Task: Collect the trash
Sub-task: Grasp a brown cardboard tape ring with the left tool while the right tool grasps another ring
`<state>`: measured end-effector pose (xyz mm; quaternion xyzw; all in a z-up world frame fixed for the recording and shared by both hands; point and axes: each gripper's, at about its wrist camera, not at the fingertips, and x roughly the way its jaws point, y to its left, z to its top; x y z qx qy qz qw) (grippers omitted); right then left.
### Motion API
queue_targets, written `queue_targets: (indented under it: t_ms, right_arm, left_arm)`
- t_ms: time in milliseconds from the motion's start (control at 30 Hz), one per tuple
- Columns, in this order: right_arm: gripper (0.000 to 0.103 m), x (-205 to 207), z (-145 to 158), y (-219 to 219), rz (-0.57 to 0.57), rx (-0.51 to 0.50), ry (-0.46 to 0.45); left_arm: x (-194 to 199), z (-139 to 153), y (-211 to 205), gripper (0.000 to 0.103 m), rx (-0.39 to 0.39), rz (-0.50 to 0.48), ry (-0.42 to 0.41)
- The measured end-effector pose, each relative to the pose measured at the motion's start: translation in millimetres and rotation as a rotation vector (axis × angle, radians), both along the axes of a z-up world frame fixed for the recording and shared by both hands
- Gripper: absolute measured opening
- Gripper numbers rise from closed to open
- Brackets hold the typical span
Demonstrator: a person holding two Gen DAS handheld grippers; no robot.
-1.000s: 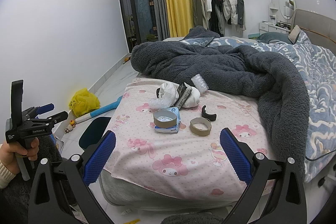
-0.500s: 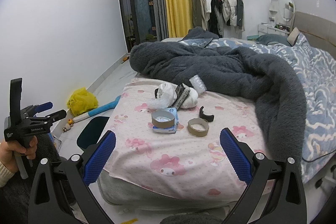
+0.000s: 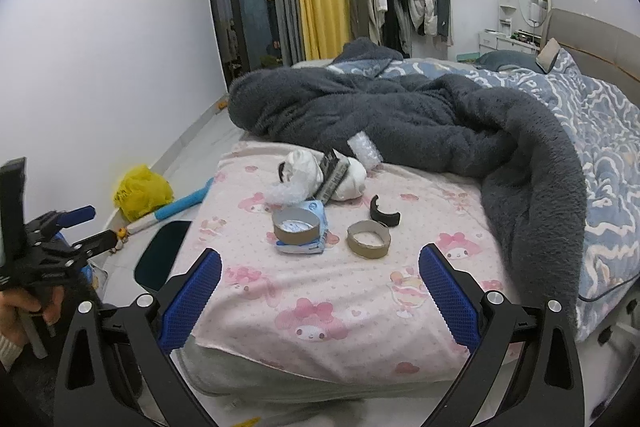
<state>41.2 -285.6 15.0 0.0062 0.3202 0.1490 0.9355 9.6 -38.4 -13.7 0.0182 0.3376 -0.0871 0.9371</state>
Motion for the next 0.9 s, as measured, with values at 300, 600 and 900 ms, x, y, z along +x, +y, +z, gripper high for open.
queue_targets:
  t_ms: [300,600,900]
  right_arm:
    - [0.084,32,-27,-19,-0.02,-0.008,0.051]
    - [0.077,63,-50,-27,0.028,0.003,0.08]
    - [0.072,87,-70,-19,0.11,-0.001,0.096]
  left_arm:
    - [17,-4,-20,0.096,-0.016,-0.115,0.034]
    - [41,-7,-43,0.083,-0.041,-0.235,0.037]
    - [75,-19,-71,0.067,-0.023,-0.355,0.045]
